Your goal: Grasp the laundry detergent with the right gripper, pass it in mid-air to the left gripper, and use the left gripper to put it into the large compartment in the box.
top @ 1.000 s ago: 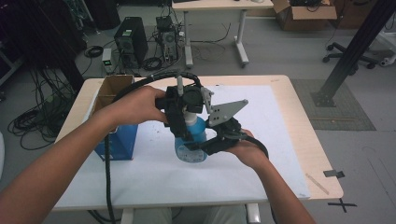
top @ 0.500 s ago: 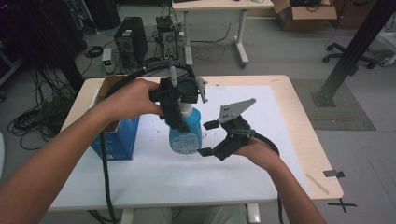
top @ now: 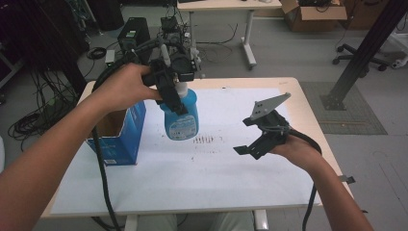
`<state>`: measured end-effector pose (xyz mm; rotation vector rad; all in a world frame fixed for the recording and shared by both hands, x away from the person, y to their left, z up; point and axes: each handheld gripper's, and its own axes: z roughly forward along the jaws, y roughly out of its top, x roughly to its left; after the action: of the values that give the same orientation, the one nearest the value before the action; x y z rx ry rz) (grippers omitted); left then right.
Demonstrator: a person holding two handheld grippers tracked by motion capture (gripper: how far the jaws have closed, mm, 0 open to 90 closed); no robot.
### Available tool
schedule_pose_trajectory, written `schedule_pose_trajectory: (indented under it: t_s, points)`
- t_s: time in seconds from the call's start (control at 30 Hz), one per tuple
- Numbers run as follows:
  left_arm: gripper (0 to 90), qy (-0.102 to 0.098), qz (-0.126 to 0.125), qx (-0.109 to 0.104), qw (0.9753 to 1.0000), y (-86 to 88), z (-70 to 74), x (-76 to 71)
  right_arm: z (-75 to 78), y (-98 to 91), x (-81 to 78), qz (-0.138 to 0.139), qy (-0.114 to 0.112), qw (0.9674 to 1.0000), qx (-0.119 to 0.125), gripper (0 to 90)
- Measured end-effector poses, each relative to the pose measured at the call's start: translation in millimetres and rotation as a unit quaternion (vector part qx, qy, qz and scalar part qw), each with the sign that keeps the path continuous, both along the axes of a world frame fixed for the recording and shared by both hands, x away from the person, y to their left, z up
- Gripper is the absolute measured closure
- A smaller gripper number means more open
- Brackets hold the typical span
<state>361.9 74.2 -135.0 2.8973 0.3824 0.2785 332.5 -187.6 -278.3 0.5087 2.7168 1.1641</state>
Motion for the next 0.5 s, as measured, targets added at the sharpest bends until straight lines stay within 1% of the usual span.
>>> schedule_pose_trajectory:
  t_s: [0.13,0.27,0.4,0.5]
  points:
    - [37.9,-0.009,0.037,-0.003,0.9993,6.8,14.7,6.9,3.8,-16.8,-0.7,-0.019,0.004,0.9997,-0.014,2.9]
    - [37.8,-0.021,0.077,-0.011,0.9968,14.3,29.8,13.9,6.6,-30.0,-2.9,-0.032,0.004,0.9991,-0.029,3.0]
    - [37.9,-0.028,0.12,-0.012,0.9923,22.0,43.3,20.8,8.9,-42.5,-3.6,-0.045,0.006,0.9982,-0.038,3.0]
    - [37.9,-0.034,0.154,-0.014,0.9874,28.1,51.7,26.0,10.5,-50.5,-3.1,-0.055,0.007,0.9976,-0.042,3.2]
